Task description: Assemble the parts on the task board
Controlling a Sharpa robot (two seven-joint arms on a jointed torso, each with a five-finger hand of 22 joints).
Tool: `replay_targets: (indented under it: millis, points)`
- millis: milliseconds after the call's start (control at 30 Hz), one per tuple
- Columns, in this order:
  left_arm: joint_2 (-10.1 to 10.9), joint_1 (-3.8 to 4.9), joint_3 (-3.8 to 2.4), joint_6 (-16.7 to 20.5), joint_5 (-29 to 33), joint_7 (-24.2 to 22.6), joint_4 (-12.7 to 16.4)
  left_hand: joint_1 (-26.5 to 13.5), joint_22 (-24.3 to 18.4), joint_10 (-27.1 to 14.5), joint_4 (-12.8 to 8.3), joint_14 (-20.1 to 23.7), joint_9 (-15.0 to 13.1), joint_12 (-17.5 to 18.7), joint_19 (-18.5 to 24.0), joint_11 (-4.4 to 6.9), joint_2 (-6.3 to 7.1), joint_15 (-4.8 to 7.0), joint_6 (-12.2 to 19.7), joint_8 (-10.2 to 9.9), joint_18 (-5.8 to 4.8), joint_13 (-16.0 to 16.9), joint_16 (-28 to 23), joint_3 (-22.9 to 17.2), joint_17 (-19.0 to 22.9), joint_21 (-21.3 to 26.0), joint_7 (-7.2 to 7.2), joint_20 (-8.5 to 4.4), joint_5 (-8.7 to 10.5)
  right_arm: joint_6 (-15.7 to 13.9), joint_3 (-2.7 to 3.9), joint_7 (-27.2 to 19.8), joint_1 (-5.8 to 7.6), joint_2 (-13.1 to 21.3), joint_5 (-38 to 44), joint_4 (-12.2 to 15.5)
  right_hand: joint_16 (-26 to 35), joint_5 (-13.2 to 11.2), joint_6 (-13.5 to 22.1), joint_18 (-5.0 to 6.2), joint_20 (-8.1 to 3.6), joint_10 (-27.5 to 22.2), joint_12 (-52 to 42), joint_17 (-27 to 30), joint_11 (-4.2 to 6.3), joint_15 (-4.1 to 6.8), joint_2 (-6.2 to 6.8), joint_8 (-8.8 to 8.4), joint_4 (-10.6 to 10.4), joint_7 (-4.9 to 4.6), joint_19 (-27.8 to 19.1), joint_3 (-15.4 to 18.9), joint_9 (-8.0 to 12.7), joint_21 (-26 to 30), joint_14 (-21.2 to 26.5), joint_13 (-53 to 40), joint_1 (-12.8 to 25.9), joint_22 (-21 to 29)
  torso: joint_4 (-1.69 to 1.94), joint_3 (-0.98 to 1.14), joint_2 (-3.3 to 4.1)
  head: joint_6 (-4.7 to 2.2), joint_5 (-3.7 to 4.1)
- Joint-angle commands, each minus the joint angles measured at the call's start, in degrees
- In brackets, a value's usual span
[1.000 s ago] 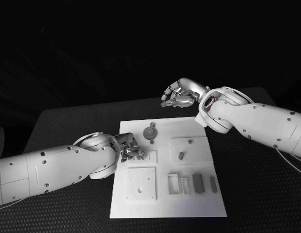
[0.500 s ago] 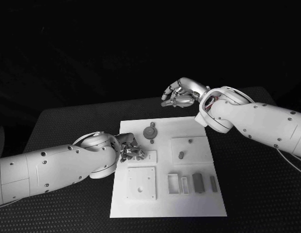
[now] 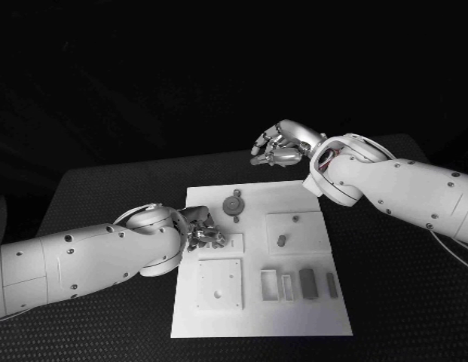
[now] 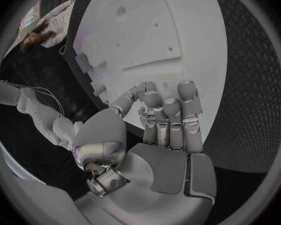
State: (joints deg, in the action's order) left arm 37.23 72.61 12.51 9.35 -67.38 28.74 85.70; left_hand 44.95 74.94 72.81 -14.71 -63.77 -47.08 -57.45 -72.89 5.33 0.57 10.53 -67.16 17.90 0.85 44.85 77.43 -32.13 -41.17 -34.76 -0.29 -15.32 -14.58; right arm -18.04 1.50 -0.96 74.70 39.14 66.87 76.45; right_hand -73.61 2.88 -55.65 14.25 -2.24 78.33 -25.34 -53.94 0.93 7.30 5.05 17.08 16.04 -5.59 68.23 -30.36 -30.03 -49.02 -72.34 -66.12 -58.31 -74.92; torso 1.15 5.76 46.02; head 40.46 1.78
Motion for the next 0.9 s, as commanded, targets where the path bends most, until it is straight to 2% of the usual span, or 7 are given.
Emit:
replay_targets:
  millis: [33,467,900]
  points:
    - [-0.18,-0.09,0.08,0.76,-0.47,-0.06,0.03,4.35,1.12,-0.26,-0.1,0.13,-0.03,-0.19,0.03,0.25,-4.02,0.38,-0.75,0.08,0.65,-0.1,0.31,-0.49,0.1,-0.12,0.99,-0.46,0.1,0.42,0.03,-0.4,-0.03,0.0,-0.03,0.08,0.22,-0.08,0.54,0.75,-0.25,-0.36,0.38,-0.01,0.03,-0.13,0.05,-0.33,-0.16,0.0,0.0,0.18,-0.11,0.21,0.17,-0.09,0.59,-0.78,-0.02,-0.02,0.03,-0.13,0.02]
    - [-0.13,-0.19,0.03,1.83,-0.85,-0.46,0.18,4.63,1.14,-0.14,-0.11,0.05,-0.06,-0.28,-0.05,0.3,-4.05,0.39,-0.87,0.11,0.7,-0.1,0.41,-0.58,0.13,-0.16,0.95,-0.5,0.18,0.44,0.03,-0.43,-0.04,-0.03,-0.03,-0.01,0.22,-0.08,0.54,0.75,-0.25,-0.35,0.38,-0.01,0.03,-0.13,0.03,-0.33,-0.17,0.0,0.01,0.18,-0.13,0.22,0.17,-0.1,0.62,-0.79,-0.05,-0.03,0.02,-0.15,0.08]
    - [-0.23,-0.19,0.06,1.05,-1.17,-0.29,-0.03,4.71,1.15,-0.1,-0.11,0.01,-0.08,-0.31,-0.09,0.32,-4.04,0.39,-0.91,0.12,0.7,-0.11,0.45,-0.59,0.15,-0.19,0.93,-0.51,0.2,0.48,0.03,-0.41,-0.05,0.04,-0.03,0.1,0.21,-0.08,0.53,0.75,-0.25,-0.35,0.38,-0.02,0.03,-0.13,0.02,-0.33,-0.18,0.0,0.02,0.18,-0.15,0.22,0.16,-0.11,0.64,-0.79,0.05,-0.02,-0.01,-0.14,0.1]
